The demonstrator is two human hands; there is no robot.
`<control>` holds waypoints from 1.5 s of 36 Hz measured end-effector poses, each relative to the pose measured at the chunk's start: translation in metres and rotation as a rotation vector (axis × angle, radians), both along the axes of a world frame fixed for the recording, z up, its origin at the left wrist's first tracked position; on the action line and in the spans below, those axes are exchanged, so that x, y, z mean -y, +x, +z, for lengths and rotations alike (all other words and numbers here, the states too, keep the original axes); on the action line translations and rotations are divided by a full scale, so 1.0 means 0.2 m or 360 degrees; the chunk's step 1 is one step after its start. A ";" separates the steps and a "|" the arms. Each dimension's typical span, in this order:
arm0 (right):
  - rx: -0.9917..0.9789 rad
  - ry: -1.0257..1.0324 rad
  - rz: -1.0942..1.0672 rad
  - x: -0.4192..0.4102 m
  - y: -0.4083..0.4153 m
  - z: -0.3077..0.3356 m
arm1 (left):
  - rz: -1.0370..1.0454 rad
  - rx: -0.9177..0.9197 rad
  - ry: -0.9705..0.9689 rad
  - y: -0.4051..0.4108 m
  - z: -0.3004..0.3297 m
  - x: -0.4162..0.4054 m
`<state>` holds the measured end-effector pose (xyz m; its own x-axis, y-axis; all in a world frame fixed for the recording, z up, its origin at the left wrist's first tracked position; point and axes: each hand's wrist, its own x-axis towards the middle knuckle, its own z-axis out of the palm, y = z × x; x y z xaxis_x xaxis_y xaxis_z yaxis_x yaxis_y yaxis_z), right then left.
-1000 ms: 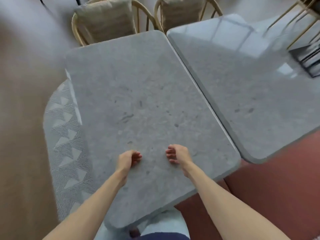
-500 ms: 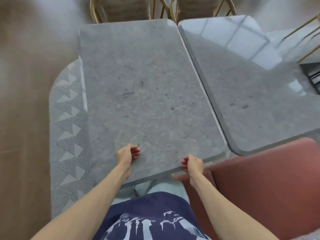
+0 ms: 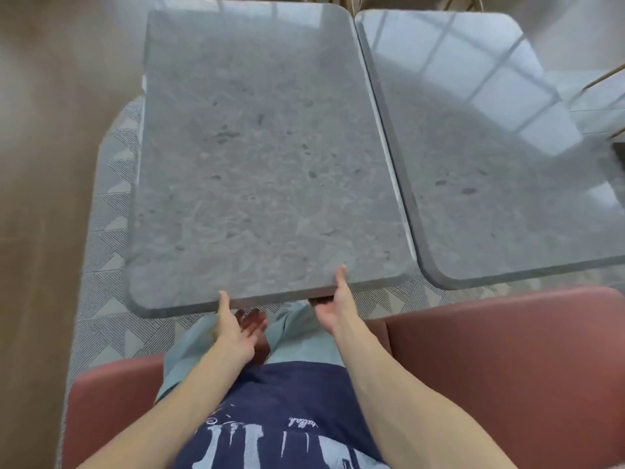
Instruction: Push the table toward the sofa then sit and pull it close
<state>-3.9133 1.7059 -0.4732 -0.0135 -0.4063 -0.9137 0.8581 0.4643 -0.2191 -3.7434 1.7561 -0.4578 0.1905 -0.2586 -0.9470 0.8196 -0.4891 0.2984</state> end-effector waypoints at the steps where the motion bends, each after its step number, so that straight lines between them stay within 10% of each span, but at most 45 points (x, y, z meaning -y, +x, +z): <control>1: 0.0010 -0.0015 0.0003 0.00 0.00 -0.01 | 0.0091 -0.0076 -0.0088 -0.02 -0.02 0.02; 9: 0.0011 -0.0133 0.0049 -0.03 -0.02 -0.05 | 0.0485 -0.0166 -0.0321 -0.03 -0.08 0.12; 54: 0.0021 -0.0228 0.0210 -0.17 -0.11 -0.06 | 0.0367 -0.0184 -0.0330 -0.08 -0.05 -0.02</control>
<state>-3.9344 1.7398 -0.4857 0.0599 -0.5297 -0.8461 0.7950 0.5379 -0.2805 -3.7586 1.7596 -0.4679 0.1608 -0.4106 -0.8976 0.9360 -0.2252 0.2707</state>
